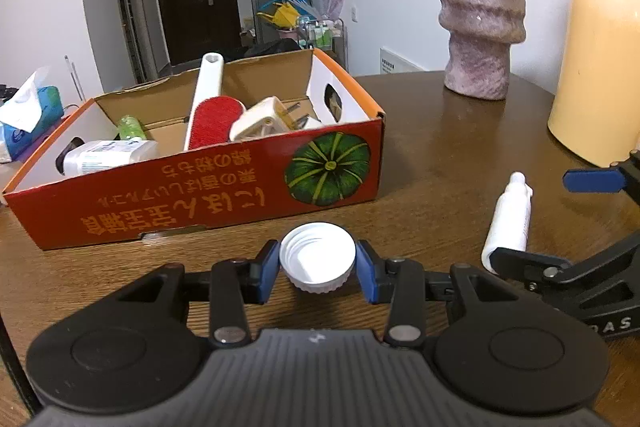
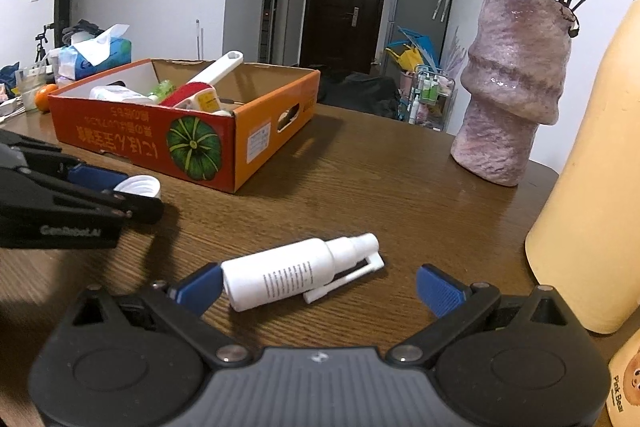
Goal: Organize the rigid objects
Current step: 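Grasp the white bottle cap with the left tool while the right tool grasps the white spray bottle, then carry the white cap and spray bottle in both tools over the box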
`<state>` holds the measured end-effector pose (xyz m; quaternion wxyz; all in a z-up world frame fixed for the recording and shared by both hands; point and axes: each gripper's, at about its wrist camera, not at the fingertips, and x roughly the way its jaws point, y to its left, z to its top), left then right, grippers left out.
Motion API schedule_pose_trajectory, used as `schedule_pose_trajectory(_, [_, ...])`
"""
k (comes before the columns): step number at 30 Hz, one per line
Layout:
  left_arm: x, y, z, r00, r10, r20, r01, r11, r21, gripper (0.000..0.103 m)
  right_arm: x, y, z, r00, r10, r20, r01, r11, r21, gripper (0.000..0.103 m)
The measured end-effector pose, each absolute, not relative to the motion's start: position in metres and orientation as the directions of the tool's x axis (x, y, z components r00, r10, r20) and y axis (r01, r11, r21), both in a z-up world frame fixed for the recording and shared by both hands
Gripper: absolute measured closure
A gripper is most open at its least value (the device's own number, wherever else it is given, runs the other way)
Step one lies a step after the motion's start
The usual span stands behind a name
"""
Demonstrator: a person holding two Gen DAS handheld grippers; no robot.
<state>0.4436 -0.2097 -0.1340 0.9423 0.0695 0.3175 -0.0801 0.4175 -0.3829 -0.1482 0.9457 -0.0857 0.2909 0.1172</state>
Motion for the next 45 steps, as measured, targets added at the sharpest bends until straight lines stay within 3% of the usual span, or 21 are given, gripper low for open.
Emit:
schedule_pose_trajectory(16, [0.443, -0.209, -0.133, 0.791, -0.099, -0.604, 0.183, 0.98, 0.078, 0.061, 0.442, -0.38, -0.153, 0.795, 0.159, -0.585, -0.26, 0.961, -0.092, 0.0])
schedule_pose_trajectory(19, [0.443, -0.209, -0.133, 0.792, -0.098, -0.603, 0.181, 0.98, 0.078, 0.061, 0.444, -0.38, -0.153, 0.792, 0.158, -0.59, -0.251, 0.965, -0.078, 0.007])
schedule_pose_trajectory(25, [0.443, -0.209, -0.133, 0.796, -0.097, -0.598, 0.181, 0.98, 0.081, 0.061, 0.444, -0.381, -0.153, 0.791, 0.157, -0.591, -0.238, 0.969, -0.062, 0.007])
schedule_pose_trajectory(45, [0.427, -0.187, -0.113, 0.837, -0.094, -0.539, 0.141, 0.989, 0.048, 0.061, 0.421, -0.357, -0.139, 0.861, 0.121, -0.495, -0.179, 0.981, -0.072, 0.007])
